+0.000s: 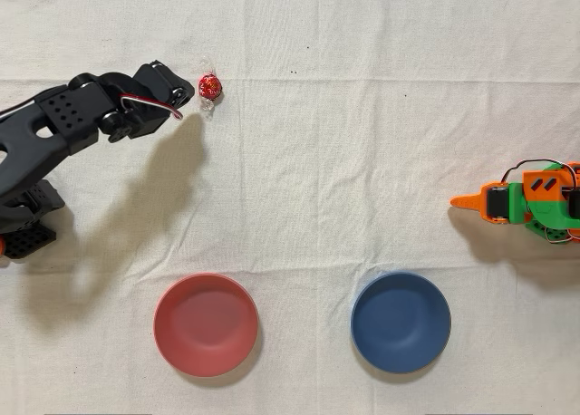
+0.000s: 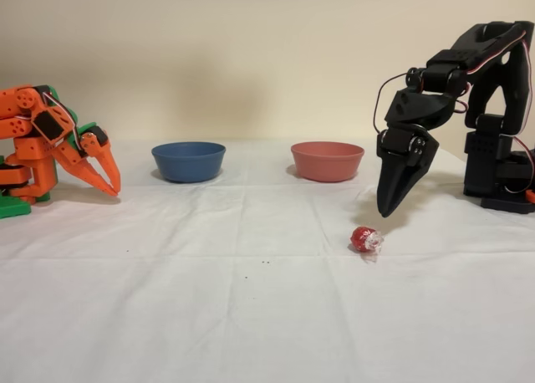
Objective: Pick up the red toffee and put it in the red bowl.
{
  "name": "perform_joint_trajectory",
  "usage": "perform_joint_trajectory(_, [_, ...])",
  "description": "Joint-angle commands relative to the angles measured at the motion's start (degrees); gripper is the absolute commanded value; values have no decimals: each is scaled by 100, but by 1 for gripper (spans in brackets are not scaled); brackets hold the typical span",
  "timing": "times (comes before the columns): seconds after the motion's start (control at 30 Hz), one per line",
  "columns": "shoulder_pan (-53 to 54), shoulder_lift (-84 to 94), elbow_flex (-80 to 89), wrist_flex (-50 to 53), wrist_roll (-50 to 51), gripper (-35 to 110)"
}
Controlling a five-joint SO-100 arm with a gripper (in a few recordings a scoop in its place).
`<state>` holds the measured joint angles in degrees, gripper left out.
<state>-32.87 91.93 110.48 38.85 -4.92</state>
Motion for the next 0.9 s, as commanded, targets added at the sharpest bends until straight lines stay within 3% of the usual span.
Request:
perform_joint_trajectory(0.0, [-79,185,-272,-97,-193,1])
perform_joint_trajectory(0.17, [-70,202,-264,-132,-334,3])
perform_joint_trajectory(0.47, [-70,193,-105,-255,-589,22])
perform_joint_trajectory(0.87, [-105,-18,-62,-554,-598,29])
